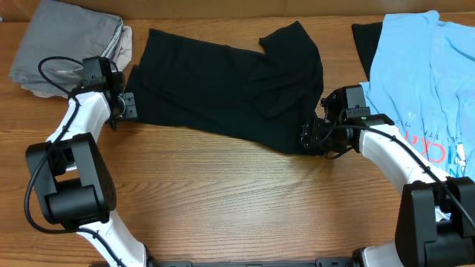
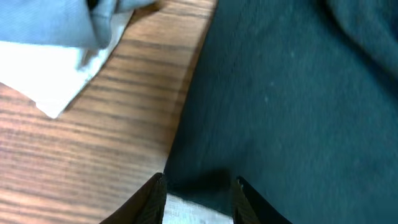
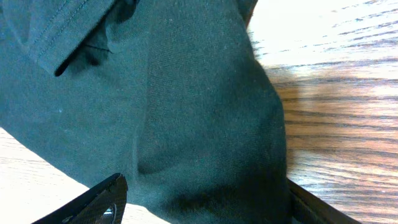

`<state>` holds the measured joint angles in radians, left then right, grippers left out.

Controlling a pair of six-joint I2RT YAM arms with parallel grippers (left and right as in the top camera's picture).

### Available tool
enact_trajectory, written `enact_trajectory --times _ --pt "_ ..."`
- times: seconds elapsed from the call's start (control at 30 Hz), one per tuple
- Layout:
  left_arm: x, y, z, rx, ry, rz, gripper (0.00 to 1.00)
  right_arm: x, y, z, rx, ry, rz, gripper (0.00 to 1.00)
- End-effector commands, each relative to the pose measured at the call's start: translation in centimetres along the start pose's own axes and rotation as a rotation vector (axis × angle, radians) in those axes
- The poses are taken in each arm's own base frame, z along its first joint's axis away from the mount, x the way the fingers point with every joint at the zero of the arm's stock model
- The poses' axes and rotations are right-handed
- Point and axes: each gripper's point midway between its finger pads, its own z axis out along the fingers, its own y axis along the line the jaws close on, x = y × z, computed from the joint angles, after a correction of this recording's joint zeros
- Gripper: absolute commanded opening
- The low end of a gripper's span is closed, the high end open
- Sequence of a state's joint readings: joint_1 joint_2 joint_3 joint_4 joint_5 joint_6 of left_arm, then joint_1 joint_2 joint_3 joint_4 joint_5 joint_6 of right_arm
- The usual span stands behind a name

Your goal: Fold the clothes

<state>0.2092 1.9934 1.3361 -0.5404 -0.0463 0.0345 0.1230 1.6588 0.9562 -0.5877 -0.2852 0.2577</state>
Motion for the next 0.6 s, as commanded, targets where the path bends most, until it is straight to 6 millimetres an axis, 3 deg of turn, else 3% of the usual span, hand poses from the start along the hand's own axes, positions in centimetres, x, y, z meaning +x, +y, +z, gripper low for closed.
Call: enact_trajectory --times 0.0,0.2,0.33,0.47,0.57 --pt "1.2 -0.2 1.9 -0.008 0.039 0.041 0.37 0.3 -0.2 0.2 -0.004 0.009 0.011 0.76" --pt "1.7 -0.3 3.8 -0.007 0.056 0.042 0.35 0.2 -0.2 0.2 -0.001 0.006 0.011 0.76" --pt "3.0 -0.4 4.6 -0.006 0.105 0.045 0.22 0.5 -0.4 0.2 0.004 0.016 0.021 0.64" --pt "4.9 0.6 4.3 -0.064 0.183 0.001 0.04 1.1 -2.3 -0.1 0.074 0.037 0.1 0.57" --pt "7.3 2.1 3.5 -0.161 0.279 -0.073 0.04 1.2 -4.0 -0.6 0.095 0.051 0.158 0.51"
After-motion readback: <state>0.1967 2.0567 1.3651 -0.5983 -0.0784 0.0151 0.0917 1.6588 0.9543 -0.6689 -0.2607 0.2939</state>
